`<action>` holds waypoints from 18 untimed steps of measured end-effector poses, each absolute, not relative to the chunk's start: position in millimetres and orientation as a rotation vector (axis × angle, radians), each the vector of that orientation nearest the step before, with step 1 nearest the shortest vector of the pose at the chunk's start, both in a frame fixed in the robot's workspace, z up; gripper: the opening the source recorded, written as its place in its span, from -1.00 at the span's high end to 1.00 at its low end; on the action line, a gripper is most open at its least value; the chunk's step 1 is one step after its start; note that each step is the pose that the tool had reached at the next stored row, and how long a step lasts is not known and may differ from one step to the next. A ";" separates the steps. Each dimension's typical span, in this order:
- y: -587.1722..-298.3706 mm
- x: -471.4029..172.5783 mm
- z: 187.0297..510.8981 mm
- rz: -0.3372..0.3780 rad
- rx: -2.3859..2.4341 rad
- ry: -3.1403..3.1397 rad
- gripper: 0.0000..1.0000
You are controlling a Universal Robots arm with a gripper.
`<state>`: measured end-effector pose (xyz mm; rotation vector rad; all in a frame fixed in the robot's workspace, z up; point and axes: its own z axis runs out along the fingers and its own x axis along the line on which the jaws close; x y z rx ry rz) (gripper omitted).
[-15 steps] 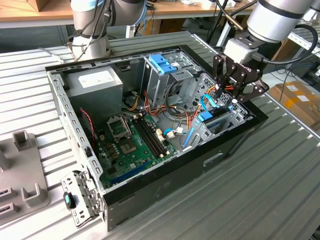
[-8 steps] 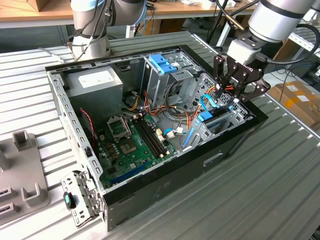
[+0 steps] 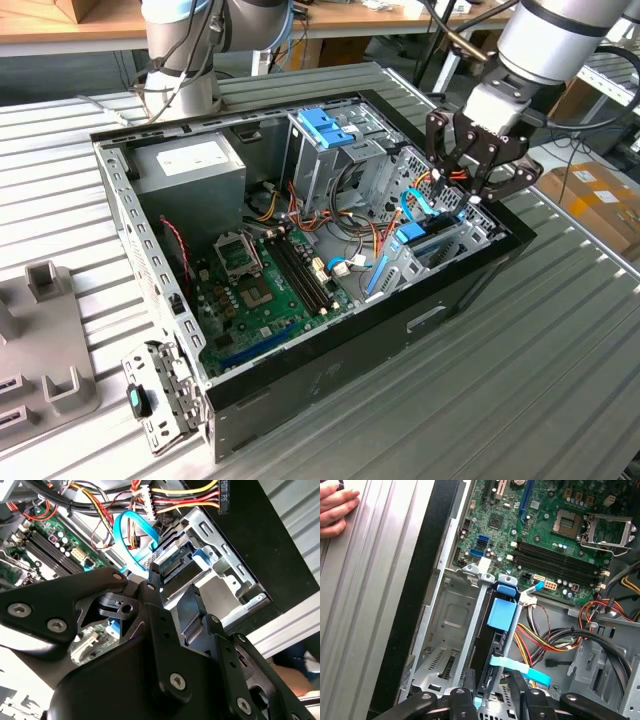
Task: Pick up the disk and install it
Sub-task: 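Insert the second disk wire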
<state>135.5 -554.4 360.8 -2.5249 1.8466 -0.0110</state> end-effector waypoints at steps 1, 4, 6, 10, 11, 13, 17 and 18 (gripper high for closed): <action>-554.4 135.7 360.8 -0.011 -2.537 1.830 0.17; -554.4 136.0 360.8 -0.010 -2.576 1.775 0.17; -554.4 136.3 360.7 -0.010 -2.604 1.733 0.17; -554.4 136.3 360.8 -0.010 -2.606 1.729 0.17; -554.4 136.4 360.8 -0.010 -2.606 1.729 0.17; -554.4 136.3 360.8 -0.010 -2.606 1.729 0.17; -553.9 136.3 365.1 -0.010 -2.607 1.729 0.17; -553.7 136.3 366.2 -0.010 -2.607 1.729 0.17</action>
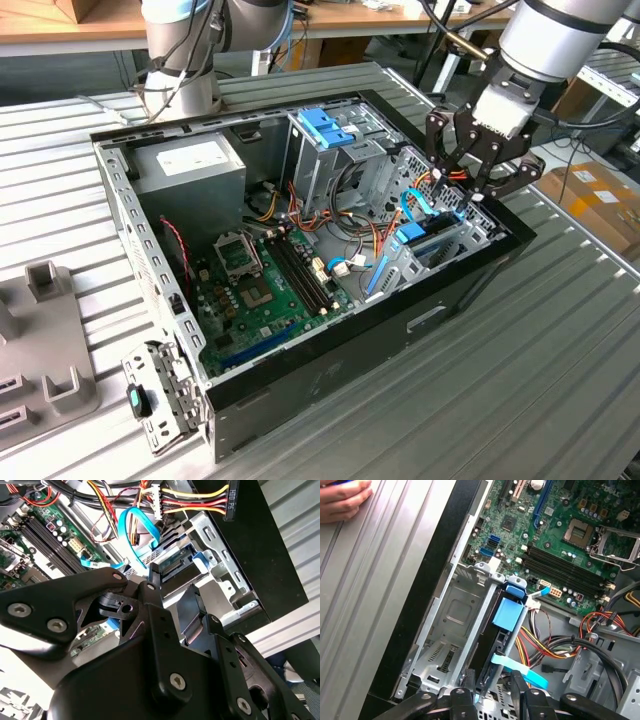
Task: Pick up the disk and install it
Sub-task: 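Insert the second disk wire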
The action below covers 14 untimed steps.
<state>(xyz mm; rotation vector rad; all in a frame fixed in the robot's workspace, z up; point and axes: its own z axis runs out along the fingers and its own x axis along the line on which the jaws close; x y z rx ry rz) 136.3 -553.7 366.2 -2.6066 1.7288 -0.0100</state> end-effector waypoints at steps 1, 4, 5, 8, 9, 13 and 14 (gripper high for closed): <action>-553.4 136.3 367.0 -0.010 -2.607 1.729 0.17; -553.0 136.6 367.1 -0.010 -2.610 1.724 0.17; -552.8 136.7 367.1 -0.010 -2.613 1.718 0.17; -551.9 137.5 367.0 -0.010 -2.638 1.680 0.17; -551.8 137.6 366.9 -0.010 -2.646 1.668 0.17; -551.3 138.8 366.8 -0.009 -2.692 1.593 0.17; -551.3 138.9 366.8 -0.009 -2.697 1.584 0.17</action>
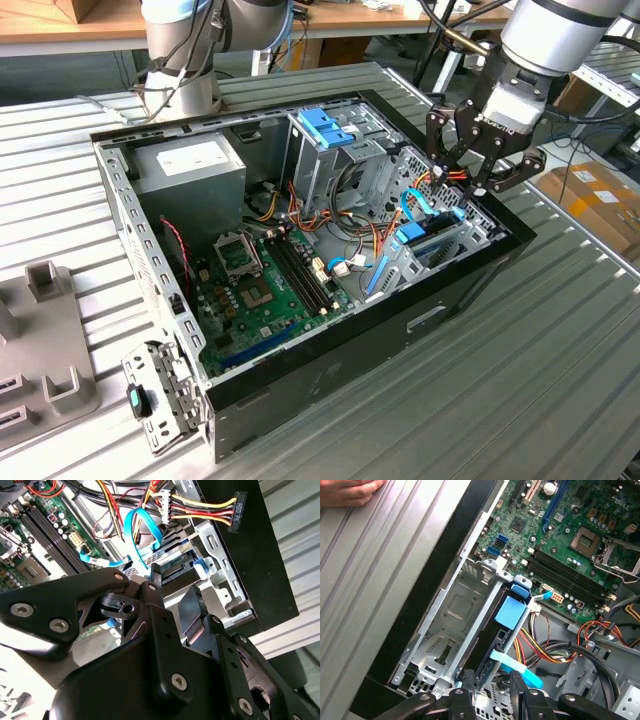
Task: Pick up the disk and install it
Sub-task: 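Insert the second disk wire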
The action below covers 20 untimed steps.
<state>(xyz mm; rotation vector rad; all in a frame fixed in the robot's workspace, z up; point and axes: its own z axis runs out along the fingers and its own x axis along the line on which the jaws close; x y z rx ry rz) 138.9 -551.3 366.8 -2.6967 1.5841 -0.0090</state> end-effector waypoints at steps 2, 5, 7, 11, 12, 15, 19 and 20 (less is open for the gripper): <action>-551.2 139.5 366.6 -0.009 -2.722 1.540 0.17; -551.1 140.0 366.6 -0.008 -2.751 1.487 0.17; -551.0 140.3 366.6 -0.008 -2.770 1.452 0.17; -550.9 140.9 366.5 -0.007 -2.793 1.406 0.17; -550.9 140.9 366.5 -0.007 -2.793 1.406 0.17; -550.7 141.0 366.5 -0.007 -2.793 1.406 0.17; -549.1 142.5 366.5 -0.007 -2.794 1.404 0.17; -548.6 143.0 366.5 -0.007 -2.794 1.404 0.17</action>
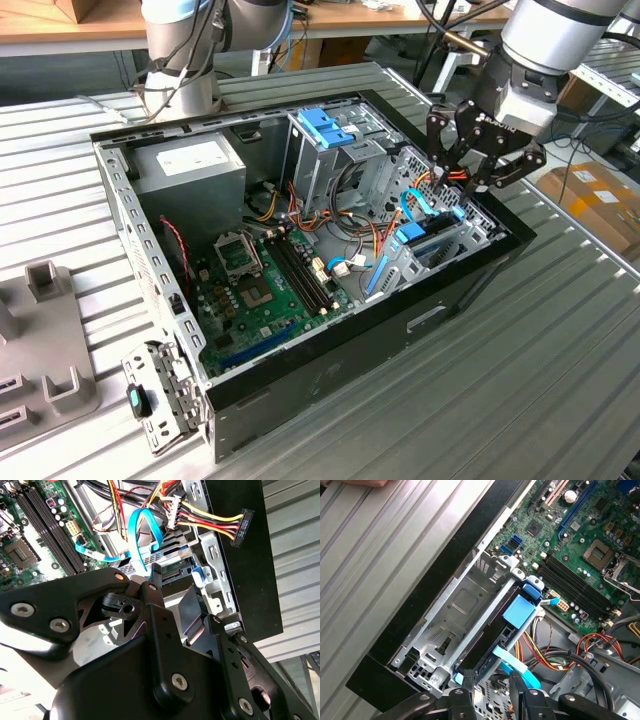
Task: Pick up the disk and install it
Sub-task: 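Insert the second disk wire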
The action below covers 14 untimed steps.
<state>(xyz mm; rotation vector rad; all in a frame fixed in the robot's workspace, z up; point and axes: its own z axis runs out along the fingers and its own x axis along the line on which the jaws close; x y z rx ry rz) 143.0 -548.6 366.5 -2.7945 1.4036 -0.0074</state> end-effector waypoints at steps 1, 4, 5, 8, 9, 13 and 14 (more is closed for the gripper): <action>-548.0 143.7 366.6 -0.007 -2.795 1.403 0.17; -546.2 146.8 366.6 -0.007 -2.797 1.398 0.17; -545.3 148.5 366.5 -0.007 -2.798 1.395 0.17; -543.8 152.1 366.6 -0.007 -2.801 1.390 0.17; -543.4 153.1 366.6 -0.007 -2.802 1.388 0.17; -541.0 161.0 366.6 -0.007 -2.809 1.375 0.17; -540.8 161.9 366.6 -0.007 -2.810 1.373 0.17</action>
